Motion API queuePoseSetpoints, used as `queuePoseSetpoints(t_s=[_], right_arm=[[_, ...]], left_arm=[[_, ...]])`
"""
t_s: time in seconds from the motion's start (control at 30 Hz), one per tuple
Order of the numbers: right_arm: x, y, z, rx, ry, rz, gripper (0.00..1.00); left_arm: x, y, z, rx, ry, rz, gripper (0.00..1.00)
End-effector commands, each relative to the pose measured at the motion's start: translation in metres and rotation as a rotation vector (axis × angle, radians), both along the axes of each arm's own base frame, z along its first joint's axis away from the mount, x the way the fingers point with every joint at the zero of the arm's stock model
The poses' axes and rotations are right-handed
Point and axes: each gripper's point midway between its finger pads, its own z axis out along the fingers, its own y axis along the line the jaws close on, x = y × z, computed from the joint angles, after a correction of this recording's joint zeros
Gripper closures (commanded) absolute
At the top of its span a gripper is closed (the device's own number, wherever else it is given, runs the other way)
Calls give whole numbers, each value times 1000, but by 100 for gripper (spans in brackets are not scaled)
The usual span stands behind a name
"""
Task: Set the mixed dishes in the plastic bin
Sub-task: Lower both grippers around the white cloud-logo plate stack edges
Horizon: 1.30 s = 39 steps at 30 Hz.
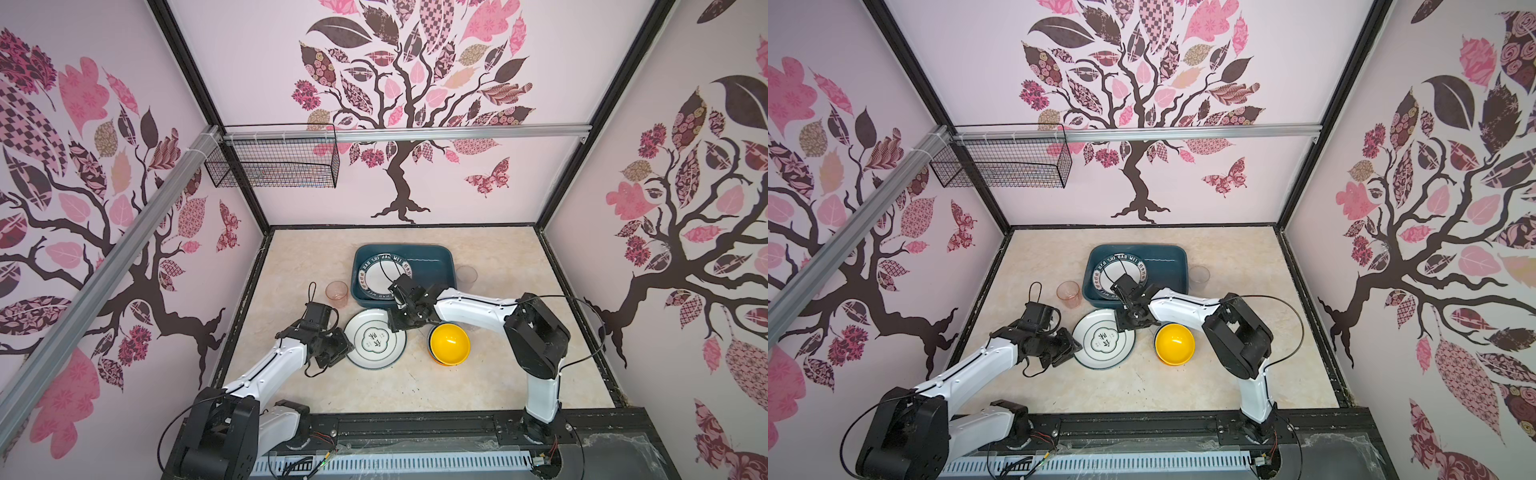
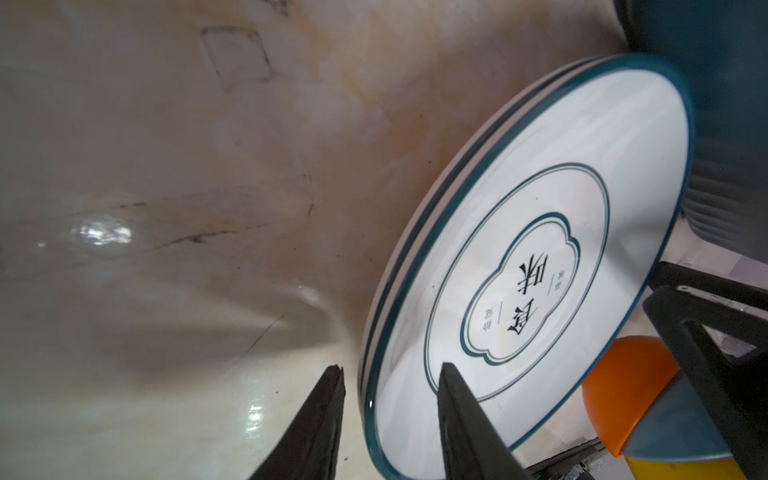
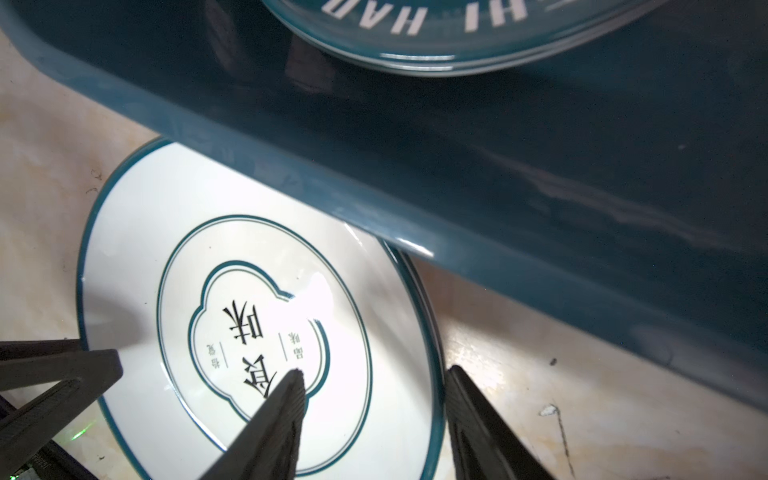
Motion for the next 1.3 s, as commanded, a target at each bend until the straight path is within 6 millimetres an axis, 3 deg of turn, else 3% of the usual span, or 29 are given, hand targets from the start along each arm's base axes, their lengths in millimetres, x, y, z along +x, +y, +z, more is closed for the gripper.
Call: queuePoseSetpoints(t_s=[0.0,1.27], right_arm=[[1,9,-7,3,18,19,43],[-11,18,-18,38,74,59,55]], left_arm=[[-5,0,-7,0,9,-12,61],[-4,-2,-8,-6,5,-15,67]])
